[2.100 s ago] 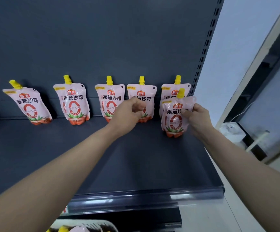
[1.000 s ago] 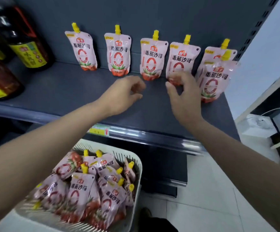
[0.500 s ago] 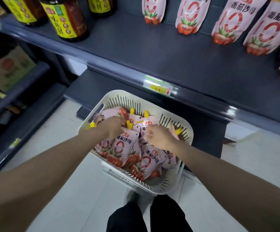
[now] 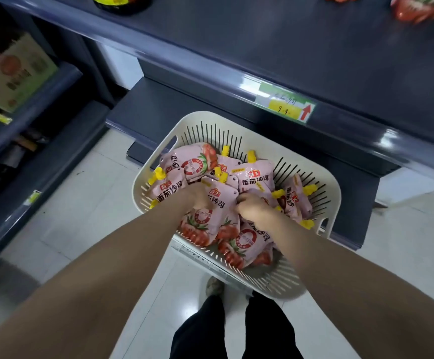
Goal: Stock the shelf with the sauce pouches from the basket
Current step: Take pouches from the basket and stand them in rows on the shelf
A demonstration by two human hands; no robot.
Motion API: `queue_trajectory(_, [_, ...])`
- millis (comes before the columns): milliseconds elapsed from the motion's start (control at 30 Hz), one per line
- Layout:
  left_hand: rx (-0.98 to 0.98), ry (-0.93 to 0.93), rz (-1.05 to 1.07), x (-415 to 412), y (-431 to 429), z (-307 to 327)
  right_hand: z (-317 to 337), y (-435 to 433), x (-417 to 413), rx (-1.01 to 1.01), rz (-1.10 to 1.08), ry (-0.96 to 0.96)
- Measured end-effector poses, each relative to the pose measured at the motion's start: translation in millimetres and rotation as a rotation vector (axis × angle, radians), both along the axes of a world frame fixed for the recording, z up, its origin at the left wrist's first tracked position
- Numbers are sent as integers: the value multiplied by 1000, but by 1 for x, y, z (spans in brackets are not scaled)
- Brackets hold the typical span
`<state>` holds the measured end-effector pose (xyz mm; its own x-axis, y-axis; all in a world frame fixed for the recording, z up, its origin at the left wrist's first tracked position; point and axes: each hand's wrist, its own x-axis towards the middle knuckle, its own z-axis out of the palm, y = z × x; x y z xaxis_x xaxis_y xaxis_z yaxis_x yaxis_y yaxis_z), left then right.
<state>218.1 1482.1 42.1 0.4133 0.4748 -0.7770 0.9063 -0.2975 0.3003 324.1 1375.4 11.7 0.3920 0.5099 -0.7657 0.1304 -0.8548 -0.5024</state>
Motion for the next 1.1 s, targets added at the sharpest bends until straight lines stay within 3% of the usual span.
queue_trajectory(133, [42,45,55,3,-3,-5,-9,0,4,-33,-108,113])
queue_trajectory(400, [73,-140,283,-13,11,10,-19,1,10,29,-243,220])
queue_trajectory(533, [-28,-276,463,-33,18,19,-21,9,3,102,-235,130])
queue_trajectory(767, [-96,-397,600,-52,21,33,-6,24,-15,16,-113,-75])
queue_trajectory(967, [-185,-615,663,-48,24,90,50,18,-4,223,-243,-221])
queue_trajectory(1100, [-129,-801,635,-26,19,143,109,4,16,428,-364,-269])
